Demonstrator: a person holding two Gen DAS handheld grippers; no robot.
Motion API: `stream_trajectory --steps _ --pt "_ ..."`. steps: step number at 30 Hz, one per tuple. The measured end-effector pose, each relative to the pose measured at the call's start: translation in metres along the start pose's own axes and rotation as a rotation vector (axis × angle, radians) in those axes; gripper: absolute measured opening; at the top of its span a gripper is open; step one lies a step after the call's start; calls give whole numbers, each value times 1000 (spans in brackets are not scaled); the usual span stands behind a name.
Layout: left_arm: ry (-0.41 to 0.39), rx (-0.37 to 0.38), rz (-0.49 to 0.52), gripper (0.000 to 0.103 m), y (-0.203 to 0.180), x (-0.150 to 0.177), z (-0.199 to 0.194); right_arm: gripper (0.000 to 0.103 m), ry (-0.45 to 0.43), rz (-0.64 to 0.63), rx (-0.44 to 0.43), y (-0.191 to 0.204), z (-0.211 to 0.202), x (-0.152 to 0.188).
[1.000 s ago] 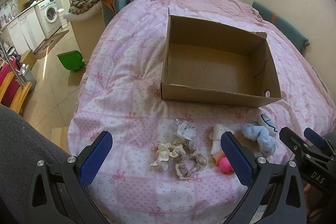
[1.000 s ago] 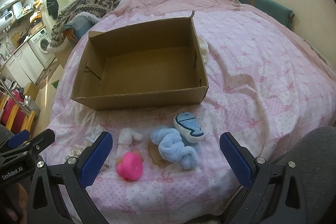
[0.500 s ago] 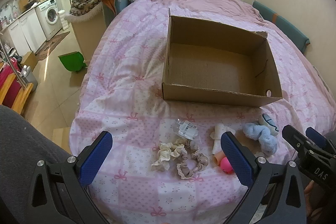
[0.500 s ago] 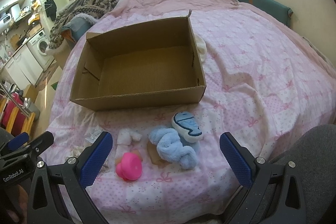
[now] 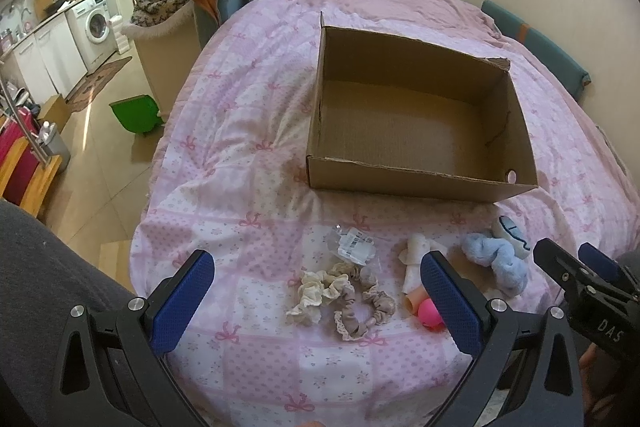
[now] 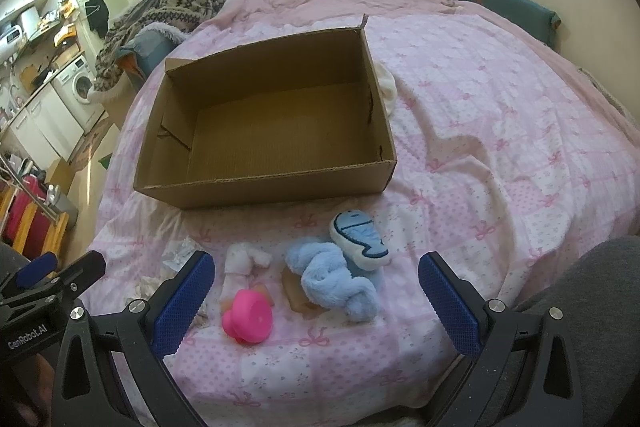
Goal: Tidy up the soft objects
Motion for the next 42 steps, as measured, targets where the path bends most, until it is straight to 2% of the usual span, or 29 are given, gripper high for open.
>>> stream_trajectory --steps 9,11,14,20,28,30,31,32,33,34,35,38,40,42 --pt "73 -25 -15 103 9 -39 14 103 122 75 -95 -21 17 -34" --pt "105 -37 2 103 9 -44 21 103 192 119 -104 -33 28 -42" --pt "209 -45 8 103 14 -44 44 103 309 170 -93 -48 52 -44" --pt "302 -61 -42 103 30 -29 73 103 544 210 -71 -56 106 -15" --pt "359 -47 -56 103 34 -13 87 103 537 9 -30 -18 127 4" --pt "362 -49 -62 103 35 -10 88 79 560 35 -54 -19 132 8" --pt "363 -51 -61 103 36 -10 89 76 575 55 -69 -19 134 11" --pt "366 -55 -59 103 35 -9 90 66 583 66 -83 -21 137 11" --pt "368 -56 -59 103 35 -9 91 50 584 70 -90 -21 137 11" --pt "369 -55 -59 103 36 -8 93 45 579 73 -97 -23 139 12" --pt "371 -52 -61 103 36 -8 94 35 564 71 -103 -23 137 11" --pt "370 -49 -71 102 38 -9 95 26 506 83 -113 -37 124 0" --pt "368 -51 -76 100 39 -9 95 25 454 121 -152 -43 113 -8" --pt "377 -47 -82 88 40 -8 97 25 376 158 -209 -46 96 -18"
Point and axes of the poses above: each gripper's, at about its wrist camera, not at the fingertips, and z roughly the way its jaws point, y to its left, x to its underside, the point moved 1 cm from there along z, roughly the way its jaws point, and after that the axes turned 9 degrees about -y, right-handed, at the moved point
